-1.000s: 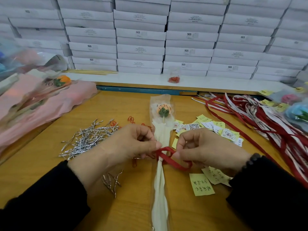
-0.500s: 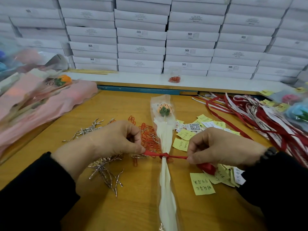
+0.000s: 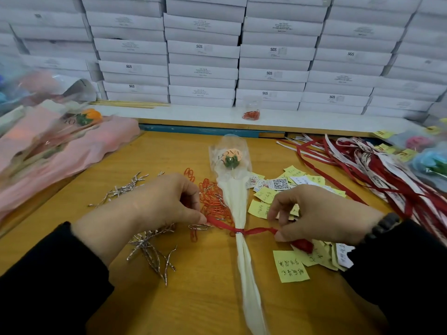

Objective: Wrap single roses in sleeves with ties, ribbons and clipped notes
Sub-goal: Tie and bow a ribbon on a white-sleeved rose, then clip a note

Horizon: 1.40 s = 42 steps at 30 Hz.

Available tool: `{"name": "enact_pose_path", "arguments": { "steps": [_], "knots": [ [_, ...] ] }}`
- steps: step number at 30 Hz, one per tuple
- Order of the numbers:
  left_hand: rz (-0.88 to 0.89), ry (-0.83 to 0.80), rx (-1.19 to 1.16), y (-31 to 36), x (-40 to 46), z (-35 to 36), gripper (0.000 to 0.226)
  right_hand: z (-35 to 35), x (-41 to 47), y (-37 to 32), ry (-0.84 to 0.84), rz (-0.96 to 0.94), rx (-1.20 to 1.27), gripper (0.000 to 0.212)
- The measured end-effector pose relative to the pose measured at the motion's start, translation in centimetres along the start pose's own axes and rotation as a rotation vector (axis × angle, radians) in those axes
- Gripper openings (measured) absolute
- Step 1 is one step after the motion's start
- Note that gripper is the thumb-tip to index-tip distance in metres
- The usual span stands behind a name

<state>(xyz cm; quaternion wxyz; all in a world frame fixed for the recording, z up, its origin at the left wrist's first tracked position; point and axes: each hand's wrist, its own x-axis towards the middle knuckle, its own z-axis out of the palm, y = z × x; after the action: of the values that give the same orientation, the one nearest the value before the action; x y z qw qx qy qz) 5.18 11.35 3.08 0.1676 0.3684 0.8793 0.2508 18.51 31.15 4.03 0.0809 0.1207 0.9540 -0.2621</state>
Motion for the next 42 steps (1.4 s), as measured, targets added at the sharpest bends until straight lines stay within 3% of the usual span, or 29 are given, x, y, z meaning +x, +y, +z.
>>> {"name": "enact_pose_path", "arguments": {
  "steps": [6, 15, 18, 21, 26, 30, 32, 35, 39, 42],
  "knots": [
    [-0.003, 0.102, -0.079, 0.9, -0.2, 0.2, 0.018, 1.9, 0.4, -1.4, 0.229, -0.093, 0.083, 0.020],
    [0.047, 0.017, 0.238, 1.7, -0.2, 2.3, 0.023, 3.5, 0.8, -1.8, 0.149, -0.098, -0.030, 0.015],
    [0.058, 0.102, 0.271, 1.7, -0.3, 2.4, 0.034, 3.5, 0.9, -1.8, 0.166, -0.097, 0.047, 0.013],
    [0.061, 0.255, 0.278, 1.7, -0.3, 2.3, 0.038, 3.3, 0.7, -1.8, 0.136, -0.070, 0.271, 0.014],
    [0.038, 0.210, 0.262, 1.9, -0.3, 2.7, 0.035, 3.4, 0.7, -1.5, 0.100, -0.042, 0.443, 0.013],
    [-0.045, 0.354, 0.291, 1.9, -0.5, 1.7, 0.050, 3.3, 0.9, -1.3, 0.142, -0.023, 0.478, 0.013],
    [-0.027, 0.401, 0.207, 1.8, -0.5, 1.5, 0.045, 3.2, 0.9, -1.1, 0.169, -0.012, 0.472, 0.014],
    [0.064, 0.338, 0.062, 2.1, -0.3, 2.6, 0.032, 3.2, 0.9, -1.2, 0.158, -0.009, 0.523, 0.014],
    [0.151, 0.258, 0.219, 1.5, 0.3, 3.5, 0.038, 3.3, 0.9, -1.4, 0.134, -0.038, 0.611, 0.015],
    [0.179, 0.235, 0.356, 1.4, 0.4, 3.3, 0.002, 3.3, 1.0, -1.3, 0.153, -0.034, 0.624, 0.017]
  ]
}}
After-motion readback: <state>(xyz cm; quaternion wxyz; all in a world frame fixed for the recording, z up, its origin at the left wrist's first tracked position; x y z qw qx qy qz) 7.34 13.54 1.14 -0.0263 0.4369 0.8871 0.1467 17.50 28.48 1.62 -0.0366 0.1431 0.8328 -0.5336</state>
